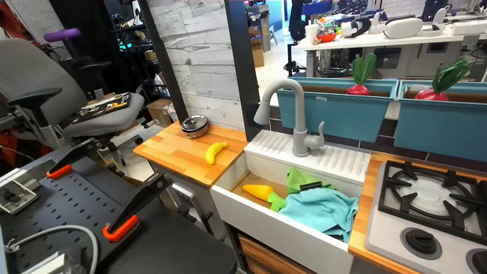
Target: Put the lid on the table
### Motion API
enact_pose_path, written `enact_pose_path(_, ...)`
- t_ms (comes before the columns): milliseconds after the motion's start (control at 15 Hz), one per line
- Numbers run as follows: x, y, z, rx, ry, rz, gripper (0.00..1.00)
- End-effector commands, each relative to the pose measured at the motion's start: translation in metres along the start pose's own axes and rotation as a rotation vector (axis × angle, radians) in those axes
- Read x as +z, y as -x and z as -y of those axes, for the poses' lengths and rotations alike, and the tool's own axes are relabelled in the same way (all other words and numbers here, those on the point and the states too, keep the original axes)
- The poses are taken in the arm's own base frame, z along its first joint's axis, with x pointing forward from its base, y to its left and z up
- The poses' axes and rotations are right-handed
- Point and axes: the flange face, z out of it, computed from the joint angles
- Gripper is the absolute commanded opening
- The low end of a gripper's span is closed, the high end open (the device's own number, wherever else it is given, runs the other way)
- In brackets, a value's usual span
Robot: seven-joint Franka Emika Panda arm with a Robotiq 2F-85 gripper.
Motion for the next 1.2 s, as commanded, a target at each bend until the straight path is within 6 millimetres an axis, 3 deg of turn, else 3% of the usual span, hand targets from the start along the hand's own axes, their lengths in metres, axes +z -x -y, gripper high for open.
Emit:
enact_pose_path(0, -0.001, 0.0, 0.0, 0.0, 0.0, 0.0, 1.0)
enact_pose_path(400, -0.001, 0.0, 0.0, 0.0, 0.0, -0.001, 1.0)
enact_pose_path(533, 0.009, -0.003, 0.003, -0.007, 0.008, -0.013, 1.0)
enact_pose_path(733, 0.044, -0.014, 0.012, -0.023, 0.028, 0.005, 1.0)
enact_pose_path(1133, 0.146, -0.067, 0.021, -0.022, -0.014, 0.097, 1.0)
